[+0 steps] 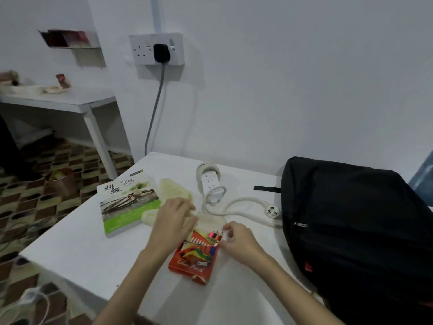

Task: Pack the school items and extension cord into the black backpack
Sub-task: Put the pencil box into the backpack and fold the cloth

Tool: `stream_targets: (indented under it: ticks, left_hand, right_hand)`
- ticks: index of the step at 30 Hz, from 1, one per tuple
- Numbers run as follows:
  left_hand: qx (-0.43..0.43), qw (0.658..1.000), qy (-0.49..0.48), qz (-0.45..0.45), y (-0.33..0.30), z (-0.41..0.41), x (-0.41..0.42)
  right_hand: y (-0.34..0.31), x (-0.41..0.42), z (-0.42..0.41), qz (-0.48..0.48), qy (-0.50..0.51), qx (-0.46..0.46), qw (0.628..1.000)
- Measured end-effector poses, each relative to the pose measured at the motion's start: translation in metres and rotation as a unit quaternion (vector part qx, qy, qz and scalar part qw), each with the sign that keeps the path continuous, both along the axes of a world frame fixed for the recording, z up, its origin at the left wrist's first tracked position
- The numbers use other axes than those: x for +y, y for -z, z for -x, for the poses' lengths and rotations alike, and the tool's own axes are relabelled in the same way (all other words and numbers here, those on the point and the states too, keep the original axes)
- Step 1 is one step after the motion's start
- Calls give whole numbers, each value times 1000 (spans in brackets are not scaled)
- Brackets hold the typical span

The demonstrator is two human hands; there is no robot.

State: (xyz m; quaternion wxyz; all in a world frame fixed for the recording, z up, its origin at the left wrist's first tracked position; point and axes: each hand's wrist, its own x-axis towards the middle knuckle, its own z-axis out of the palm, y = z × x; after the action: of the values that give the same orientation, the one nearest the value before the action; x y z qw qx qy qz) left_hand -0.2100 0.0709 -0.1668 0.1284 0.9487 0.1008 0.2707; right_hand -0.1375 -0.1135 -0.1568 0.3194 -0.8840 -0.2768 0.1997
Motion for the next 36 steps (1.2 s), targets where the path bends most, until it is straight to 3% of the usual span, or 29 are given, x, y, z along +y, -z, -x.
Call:
stream_targets:
  ticks: [2,4,9,13,16,20,22,25,30,33,36]
  left_hand:
    - [66,998,15,-10,6,-1,4]
    - [74,997,10,-16,11,1,16]
    - [80,988,-105,-83,12,1,45]
    - [113,984,-54,-128,18,-4,31]
    - [119,984,-41,-129,22,-5,25]
    - [84,996,-26,-16,14,-10,22]
    - [9,999,1,41,6,-9,13]
    - [-41,988,82,123,6,-12,-4]
    - [135,946,165,245,6,-27,-27]
    - [156,917,169,324,9,-38,-36]
    - [140,927,147,316,14,-47,-37]
  right_hand:
    - [8,9,-6,17,32,-6,999]
    - [12,13,-11,37,51,-22,998]
    - [14,28,-11,54,88,-70,992]
    - [20,38,-4,25,115,-107,987]
    - [23,39,-6,-22,128,-61,990]
    - [10,22,-18,-181,146,149,961]
    - [4,10,-21,-240,156,232,929]
    - [3,-3,-27,-298,202,234,903]
    - [-8,-14,-28,-352,218,238,879]
    - [-11,-20,-27,-356,210,236,879]
    - [-13,-23,-23,-326,195,235,895]
